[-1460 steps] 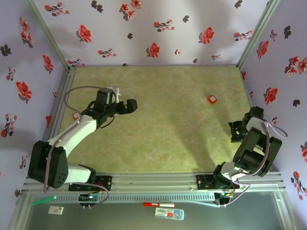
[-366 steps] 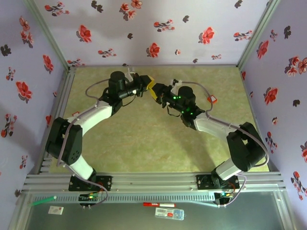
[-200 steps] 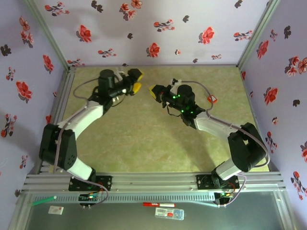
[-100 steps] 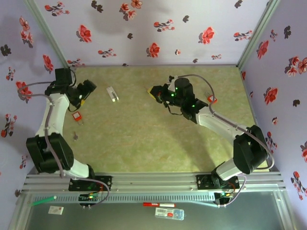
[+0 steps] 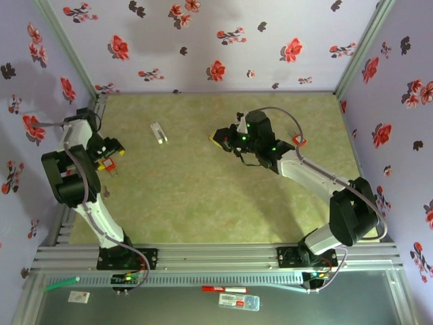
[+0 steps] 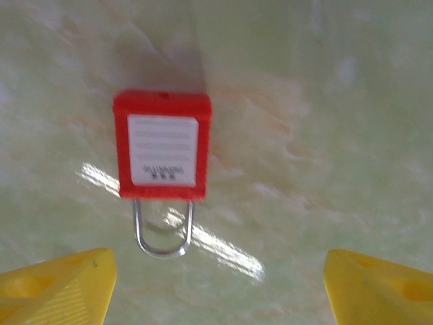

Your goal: Unlock with the key

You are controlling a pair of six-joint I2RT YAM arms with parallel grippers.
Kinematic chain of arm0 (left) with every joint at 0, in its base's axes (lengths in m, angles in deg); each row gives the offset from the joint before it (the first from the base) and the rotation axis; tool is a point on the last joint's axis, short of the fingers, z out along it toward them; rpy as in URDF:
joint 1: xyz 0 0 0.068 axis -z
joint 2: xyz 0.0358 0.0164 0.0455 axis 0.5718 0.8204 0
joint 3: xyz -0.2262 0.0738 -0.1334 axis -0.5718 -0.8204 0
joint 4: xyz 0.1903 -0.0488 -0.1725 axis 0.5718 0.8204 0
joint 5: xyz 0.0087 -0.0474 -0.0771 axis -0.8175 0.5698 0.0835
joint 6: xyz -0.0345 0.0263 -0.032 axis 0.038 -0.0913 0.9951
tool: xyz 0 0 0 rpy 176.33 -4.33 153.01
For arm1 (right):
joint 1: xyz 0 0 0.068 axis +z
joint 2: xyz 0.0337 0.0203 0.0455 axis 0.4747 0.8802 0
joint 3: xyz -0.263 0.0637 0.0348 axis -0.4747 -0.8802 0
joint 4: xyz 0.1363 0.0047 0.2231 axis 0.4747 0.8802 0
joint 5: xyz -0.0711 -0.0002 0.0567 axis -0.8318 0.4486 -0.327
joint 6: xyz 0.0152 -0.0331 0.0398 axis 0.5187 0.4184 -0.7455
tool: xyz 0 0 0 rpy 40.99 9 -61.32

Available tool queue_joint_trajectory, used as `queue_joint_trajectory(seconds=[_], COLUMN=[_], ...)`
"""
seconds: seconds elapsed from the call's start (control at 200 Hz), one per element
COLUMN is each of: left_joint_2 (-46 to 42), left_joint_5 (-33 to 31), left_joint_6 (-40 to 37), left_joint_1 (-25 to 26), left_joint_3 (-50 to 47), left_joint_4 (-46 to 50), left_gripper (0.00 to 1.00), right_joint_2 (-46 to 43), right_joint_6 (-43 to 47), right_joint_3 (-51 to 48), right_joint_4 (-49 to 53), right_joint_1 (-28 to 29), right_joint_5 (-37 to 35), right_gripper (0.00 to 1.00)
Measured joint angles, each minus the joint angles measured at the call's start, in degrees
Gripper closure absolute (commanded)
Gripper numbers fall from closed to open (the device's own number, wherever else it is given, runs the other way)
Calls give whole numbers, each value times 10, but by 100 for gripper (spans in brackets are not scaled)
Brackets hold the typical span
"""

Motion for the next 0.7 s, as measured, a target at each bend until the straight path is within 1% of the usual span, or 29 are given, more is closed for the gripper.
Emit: queue_joint_trajectory(seconds=[0.175,0.32,0.43,0.51,0.7], left_joint_2=[35,59,78,92,112], left_joint_5=[-2,-8,-8,-8,-12], left_joint_6=[-1,-4,-12,-18,-33], left_joint_1=[-21,-24,-24,-24,-24], left_joint_3=[6,23,34,41,54], left_joint_4=[-3,-4,-5,-5,2], left_gripper=[23,27,33,34,47], right_joint_2=[-1,-1,-1,-1,-1], right_joint_6=[1,1,1,0,-2], right_joint_3=[-11,-15,-16,-16,-16], right_joint_4=[-2,-3,-3,-3,-3], right_joint_1=[-14,-21,-26,-26,-27], right_joint_5=[12,16,20,23,29], right_gripper=[100,100,100,100,100])
